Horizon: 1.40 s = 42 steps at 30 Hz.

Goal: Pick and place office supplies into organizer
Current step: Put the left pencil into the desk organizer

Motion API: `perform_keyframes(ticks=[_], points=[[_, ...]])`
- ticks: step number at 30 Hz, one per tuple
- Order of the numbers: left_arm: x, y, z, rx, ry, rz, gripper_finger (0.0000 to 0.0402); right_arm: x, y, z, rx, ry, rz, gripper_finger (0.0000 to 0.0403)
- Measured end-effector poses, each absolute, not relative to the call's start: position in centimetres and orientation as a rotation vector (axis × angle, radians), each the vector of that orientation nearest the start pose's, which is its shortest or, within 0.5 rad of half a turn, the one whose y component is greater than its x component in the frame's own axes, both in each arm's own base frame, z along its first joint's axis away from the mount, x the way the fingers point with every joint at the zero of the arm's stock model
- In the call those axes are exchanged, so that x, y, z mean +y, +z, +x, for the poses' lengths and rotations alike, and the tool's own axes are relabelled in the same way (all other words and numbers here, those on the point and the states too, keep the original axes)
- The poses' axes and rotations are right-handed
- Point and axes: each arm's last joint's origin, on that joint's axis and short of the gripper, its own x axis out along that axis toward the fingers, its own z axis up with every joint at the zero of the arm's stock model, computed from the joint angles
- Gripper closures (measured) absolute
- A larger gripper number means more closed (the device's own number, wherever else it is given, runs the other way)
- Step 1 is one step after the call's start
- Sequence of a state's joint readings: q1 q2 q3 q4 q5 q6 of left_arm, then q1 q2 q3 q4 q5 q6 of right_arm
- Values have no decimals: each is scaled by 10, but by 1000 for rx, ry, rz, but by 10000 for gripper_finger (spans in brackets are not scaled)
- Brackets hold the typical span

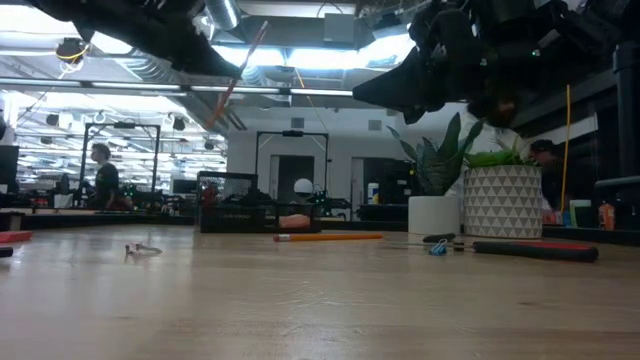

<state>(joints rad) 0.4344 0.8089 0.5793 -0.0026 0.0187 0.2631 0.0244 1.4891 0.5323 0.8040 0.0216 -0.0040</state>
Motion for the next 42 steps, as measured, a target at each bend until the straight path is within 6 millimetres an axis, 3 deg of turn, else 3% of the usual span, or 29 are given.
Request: perform_keyframes(ticks=[8, 14, 23, 42], points=[[102, 274, 169, 237, 489, 154, 384, 9, 186, 284, 153, 13, -8, 396], [121, 268, 178, 197, 452, 130, 384, 9, 186, 284, 153, 14, -8, 396], [145, 252, 178, 266, 523, 89, 384, 17, 185, 283, 169, 39, -10, 396], [159, 245, 177, 242, 480, 23, 384, 41, 183, 281, 182, 124, -17, 396]])
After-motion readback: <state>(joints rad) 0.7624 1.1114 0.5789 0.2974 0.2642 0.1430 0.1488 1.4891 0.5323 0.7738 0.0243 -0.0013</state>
